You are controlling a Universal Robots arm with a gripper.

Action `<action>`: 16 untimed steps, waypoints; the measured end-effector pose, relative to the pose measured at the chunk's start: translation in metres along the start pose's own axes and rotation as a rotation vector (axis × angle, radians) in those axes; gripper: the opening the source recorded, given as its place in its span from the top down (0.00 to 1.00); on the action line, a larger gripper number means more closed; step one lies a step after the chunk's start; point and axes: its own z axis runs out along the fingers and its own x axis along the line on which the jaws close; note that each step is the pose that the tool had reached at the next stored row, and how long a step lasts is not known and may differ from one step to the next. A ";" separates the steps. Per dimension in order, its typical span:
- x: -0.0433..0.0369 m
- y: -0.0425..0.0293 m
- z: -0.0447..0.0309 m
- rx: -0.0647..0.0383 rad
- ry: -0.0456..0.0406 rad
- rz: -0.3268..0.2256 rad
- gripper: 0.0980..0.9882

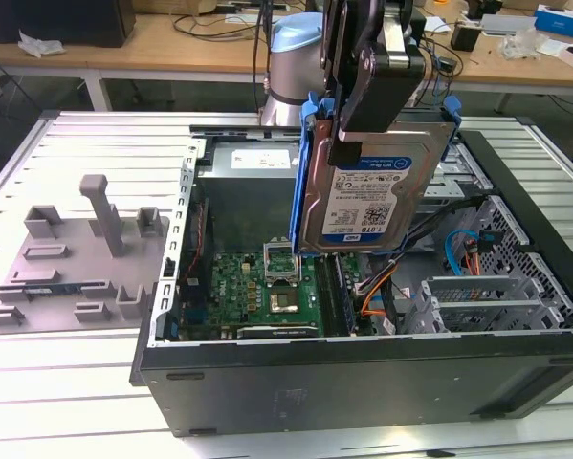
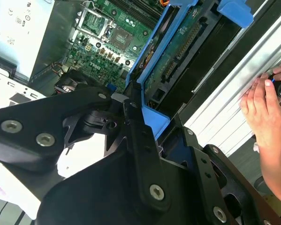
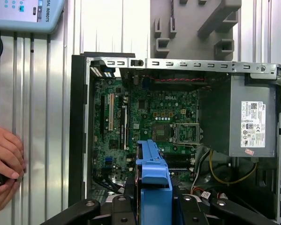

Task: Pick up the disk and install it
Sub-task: 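Insert the disk into the insertion slot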

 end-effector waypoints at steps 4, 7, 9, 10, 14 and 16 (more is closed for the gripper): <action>0.0025 -0.0074 -0.0001 0.000 0.0000 0.000 0.70; 0.0056 -0.0126 -0.0002 0.000 0.0000 0.000 0.70; 0.0083 -0.0177 -0.0003 0.000 0.0000 0.000 0.70; 0.0095 -0.0204 -0.0003 0.000 0.0000 0.000 0.70; 0.0165 -0.0407 -0.0006 0.000 0.0001 0.000 0.70; 0.0191 -0.0487 -0.0007 0.000 0.0000 0.000 0.70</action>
